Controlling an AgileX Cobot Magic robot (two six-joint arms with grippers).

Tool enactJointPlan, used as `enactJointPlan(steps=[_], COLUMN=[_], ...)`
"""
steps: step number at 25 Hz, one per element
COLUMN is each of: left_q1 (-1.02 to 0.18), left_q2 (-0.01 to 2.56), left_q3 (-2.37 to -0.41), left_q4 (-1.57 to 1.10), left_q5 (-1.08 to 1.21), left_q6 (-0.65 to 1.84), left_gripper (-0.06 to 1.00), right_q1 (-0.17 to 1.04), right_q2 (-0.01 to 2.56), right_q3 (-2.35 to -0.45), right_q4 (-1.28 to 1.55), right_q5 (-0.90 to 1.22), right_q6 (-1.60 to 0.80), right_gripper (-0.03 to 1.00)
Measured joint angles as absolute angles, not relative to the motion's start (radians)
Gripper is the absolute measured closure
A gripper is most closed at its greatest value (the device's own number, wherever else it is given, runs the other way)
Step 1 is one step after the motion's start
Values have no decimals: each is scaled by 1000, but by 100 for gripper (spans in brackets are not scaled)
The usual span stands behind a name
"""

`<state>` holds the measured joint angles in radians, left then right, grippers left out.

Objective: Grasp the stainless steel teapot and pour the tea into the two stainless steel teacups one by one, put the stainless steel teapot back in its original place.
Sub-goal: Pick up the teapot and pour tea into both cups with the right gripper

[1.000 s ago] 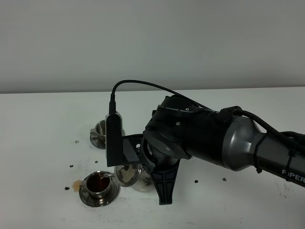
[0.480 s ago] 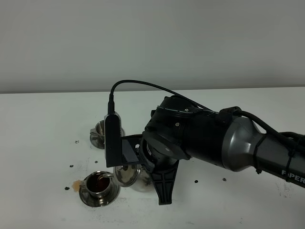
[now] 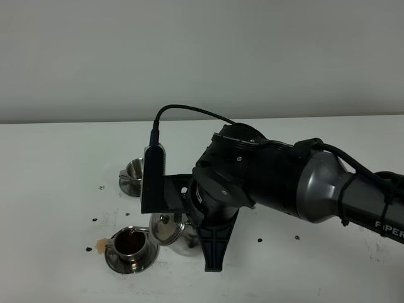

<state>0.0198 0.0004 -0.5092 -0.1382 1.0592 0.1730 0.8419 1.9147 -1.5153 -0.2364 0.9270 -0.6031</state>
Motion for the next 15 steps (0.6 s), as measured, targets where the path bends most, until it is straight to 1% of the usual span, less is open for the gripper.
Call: enactJointPlan(steps=[15], left_q1=[20], left_q2=[0], left_q3=[-509], left_q4=[-138], left_q5=[1059], left_q6=[173], left_gripper=[46], right_q1=[822], right_q2=[1886], right_q3=[-1515], right_q4=[-174], right_q5=[918], right_q6=[-575], right_gripper=[88])
